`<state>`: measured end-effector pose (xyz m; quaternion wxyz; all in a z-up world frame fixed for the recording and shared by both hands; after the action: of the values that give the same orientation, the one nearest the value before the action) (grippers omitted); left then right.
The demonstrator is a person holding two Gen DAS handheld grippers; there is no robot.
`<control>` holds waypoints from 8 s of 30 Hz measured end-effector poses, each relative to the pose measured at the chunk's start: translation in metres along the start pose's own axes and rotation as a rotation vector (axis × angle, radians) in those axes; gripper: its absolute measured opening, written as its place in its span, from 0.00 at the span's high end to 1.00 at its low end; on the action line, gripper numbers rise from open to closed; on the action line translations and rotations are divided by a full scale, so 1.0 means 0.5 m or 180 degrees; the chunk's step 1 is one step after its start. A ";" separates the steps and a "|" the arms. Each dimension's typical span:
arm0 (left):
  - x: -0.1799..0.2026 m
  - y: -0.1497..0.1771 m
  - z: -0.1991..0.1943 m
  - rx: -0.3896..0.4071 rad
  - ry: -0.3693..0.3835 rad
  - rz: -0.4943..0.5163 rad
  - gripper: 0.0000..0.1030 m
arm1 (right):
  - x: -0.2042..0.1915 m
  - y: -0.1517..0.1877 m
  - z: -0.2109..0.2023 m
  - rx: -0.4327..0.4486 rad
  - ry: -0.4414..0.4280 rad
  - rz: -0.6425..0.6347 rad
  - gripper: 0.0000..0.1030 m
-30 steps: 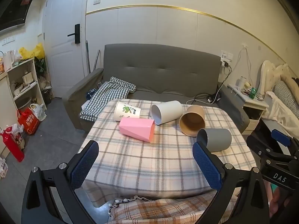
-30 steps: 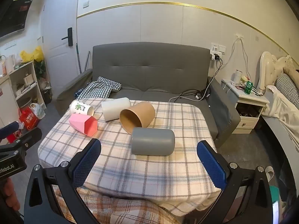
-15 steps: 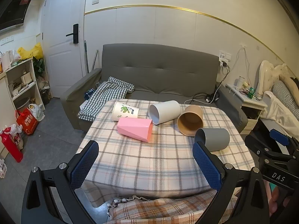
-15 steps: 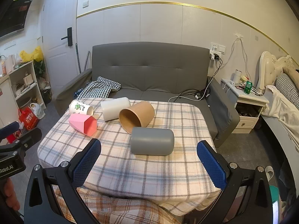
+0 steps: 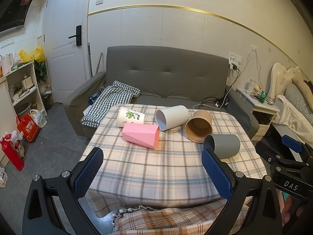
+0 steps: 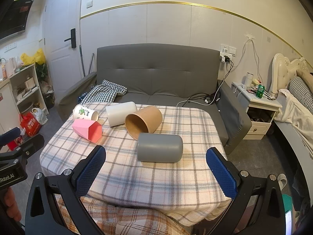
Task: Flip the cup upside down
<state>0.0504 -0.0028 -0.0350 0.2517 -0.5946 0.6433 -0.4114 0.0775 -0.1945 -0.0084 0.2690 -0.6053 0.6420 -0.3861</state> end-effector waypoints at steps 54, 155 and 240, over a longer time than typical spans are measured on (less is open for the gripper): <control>0.032 -0.021 0.061 -0.0225 0.0080 0.0260 0.00 | -0.007 -0.002 0.052 -0.0260 -0.0126 0.0041 0.00; 0.064 0.065 0.393 -0.1764 0.0336 0.0423 0.26 | 0.067 -0.062 0.173 -0.0849 -0.0137 0.0258 0.00; -0.238 0.095 0.188 -0.1101 -0.0199 -0.0176 0.05 | -0.303 -0.024 0.300 -0.1205 -0.0442 -0.0381 0.30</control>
<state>0.1202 0.0892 -0.1441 0.1540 -0.6590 0.6797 -0.2827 0.2248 -0.0706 -0.1009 0.1707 -0.7072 0.6459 -0.2312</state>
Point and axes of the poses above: each gripper's, at about its wrist camera, not at the fingertips, and z roughly the way its jaws point, x to its right, y to its underside, the point moved 6 cm from there along z, roughly the way its jaws point, and after that the axes turned 12 degrees about y, right-handed, at the moved point
